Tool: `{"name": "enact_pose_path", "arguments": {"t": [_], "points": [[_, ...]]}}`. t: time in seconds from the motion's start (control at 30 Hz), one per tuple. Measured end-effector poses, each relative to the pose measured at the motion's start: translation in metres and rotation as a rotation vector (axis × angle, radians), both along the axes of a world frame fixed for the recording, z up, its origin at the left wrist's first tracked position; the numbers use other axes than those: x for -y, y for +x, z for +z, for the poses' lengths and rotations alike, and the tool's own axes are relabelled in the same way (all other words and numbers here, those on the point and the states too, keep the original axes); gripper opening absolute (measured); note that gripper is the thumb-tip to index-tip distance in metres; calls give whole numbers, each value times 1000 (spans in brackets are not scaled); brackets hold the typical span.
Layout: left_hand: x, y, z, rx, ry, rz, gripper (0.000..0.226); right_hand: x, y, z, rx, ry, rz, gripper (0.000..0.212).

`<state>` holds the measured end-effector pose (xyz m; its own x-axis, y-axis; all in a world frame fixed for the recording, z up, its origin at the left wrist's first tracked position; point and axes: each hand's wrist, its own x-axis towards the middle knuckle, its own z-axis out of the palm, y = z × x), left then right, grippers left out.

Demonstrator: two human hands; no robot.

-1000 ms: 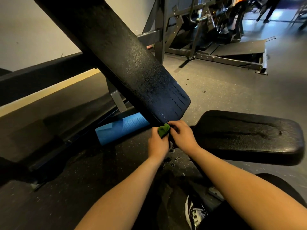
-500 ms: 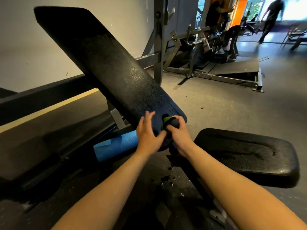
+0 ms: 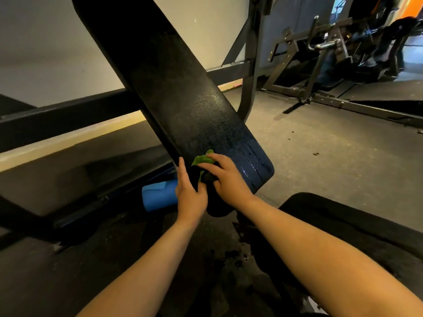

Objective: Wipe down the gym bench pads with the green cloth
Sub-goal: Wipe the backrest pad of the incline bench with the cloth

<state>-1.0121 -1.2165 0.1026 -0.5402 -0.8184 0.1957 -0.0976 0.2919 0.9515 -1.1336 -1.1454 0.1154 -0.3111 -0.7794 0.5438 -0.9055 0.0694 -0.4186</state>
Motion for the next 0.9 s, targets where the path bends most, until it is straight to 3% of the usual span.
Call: {"name": "enact_pose_path", "arguments": {"t": [0.07, 0.17, 0.27, 0.43, 0.6, 0.7, 0.8, 0.9], "points": [[-10, -9, 2, 17, 16, 73, 82, -6, -38, -5, -12, -18, -37, 65], [-15, -8, 1, 36, 26, 92, 78, -12, -70, -6, 181, -69, -267, 62], [-20, -11, 1, 69, 22, 136, 76, -9, -70, -4, 288, -117, -284, 59], [-31, -15, 12, 99, 94, 147, 76, 9, -22, 3, 176, -115, 77, 59], [-37, -17, 22, 212, 74, 195, 77, 11, -31, 6, -96, 10, 361, 65], [-43, -20, 27, 236, 76, 252, 72, 6, -62, 5, -95, 1, 249, 68], [-52, -20, 38, 282, 102, 279, 71, 3, -73, 13, 115, -23, 26, 62], [-60, -20, 48, 282, 148, 294, 72, 4, -54, 21, 217, -25, 47, 61]]}}
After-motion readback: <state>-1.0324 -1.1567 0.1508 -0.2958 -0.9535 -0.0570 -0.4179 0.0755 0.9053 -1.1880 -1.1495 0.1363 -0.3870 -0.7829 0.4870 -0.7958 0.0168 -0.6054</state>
